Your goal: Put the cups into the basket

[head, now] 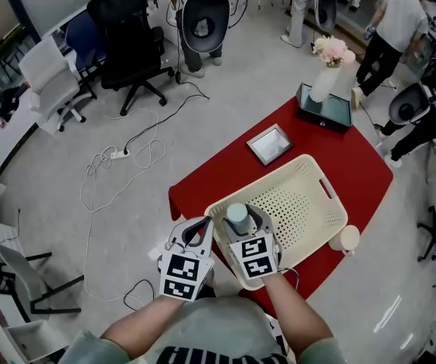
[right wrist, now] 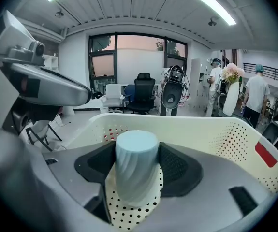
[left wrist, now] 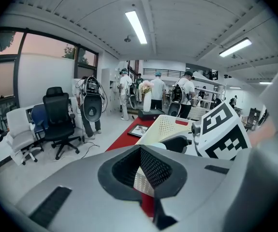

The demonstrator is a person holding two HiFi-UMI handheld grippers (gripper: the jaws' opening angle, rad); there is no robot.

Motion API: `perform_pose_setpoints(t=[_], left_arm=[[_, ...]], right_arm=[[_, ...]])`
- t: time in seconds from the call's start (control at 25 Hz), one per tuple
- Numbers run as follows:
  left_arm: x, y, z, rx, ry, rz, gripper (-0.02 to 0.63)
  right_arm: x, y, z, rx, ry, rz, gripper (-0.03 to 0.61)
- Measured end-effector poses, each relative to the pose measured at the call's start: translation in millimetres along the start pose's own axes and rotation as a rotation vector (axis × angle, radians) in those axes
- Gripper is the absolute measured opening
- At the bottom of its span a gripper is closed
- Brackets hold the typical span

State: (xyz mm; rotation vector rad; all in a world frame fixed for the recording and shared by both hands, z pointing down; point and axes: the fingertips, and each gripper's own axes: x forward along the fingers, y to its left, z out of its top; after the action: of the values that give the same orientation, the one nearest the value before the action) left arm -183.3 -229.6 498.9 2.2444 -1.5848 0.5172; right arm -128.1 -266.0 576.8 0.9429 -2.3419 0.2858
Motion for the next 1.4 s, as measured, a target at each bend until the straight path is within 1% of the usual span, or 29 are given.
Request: perform_pose_setpoints(t=[0.2, 0.48, 0.56, 0.84, 1.08, 1.12, 1.24, 1.4], left_arm=[[0.8, -2.8, -2.5, 0.001, 0.004, -0.011, 0.007], [-1.6, -6.7, -3.9, 0.002, -0.003, -0.022, 0.006], [-2.6, -8.5, -3.5, 0.004, -0.005, -0.024, 0.006], [-10.9, -16.9, 1.4, 0.016, -0.027, -0.032, 0.007], [-19.0, -34.5, 10.7, 0.034, -0.059, -0.059, 0.006], [-20.0, -38.6, 12.4, 0.038, -0.064, -0.065, 0.008], [-24.0, -51.1, 15.8, 0.048, -0.079, -0.08, 0.007], [-29.6, -67.0, 18.7, 0.064, -0.096, -0.101, 0.006]], right_arm=[[1.7, -0.6, -4.7, -0.008, -0.001, -0.006, 0.298], [-4.5, 1.6, -13.2, -0.001, 0.07, 0.002, 0.298], [-6.6, 1.3, -10.2, 0.002, 0.072, 0.003, 0.301], [-29.1, 4.5, 11.5, 0.012, 0.024, 0.003, 0.302], [-67.1, 3.2, 35.0, 0.04, -0.064, -0.044, 0.301], [-74.5, 1.8, 37.6, 0.047, -0.081, -0.057, 0.291], [-98.4, -3.4, 41.0, 0.066, -0.127, -0.106, 0.189], [-128.6, -10.0, 35.6, 0.088, -0.163, -0.167, 0.092]])
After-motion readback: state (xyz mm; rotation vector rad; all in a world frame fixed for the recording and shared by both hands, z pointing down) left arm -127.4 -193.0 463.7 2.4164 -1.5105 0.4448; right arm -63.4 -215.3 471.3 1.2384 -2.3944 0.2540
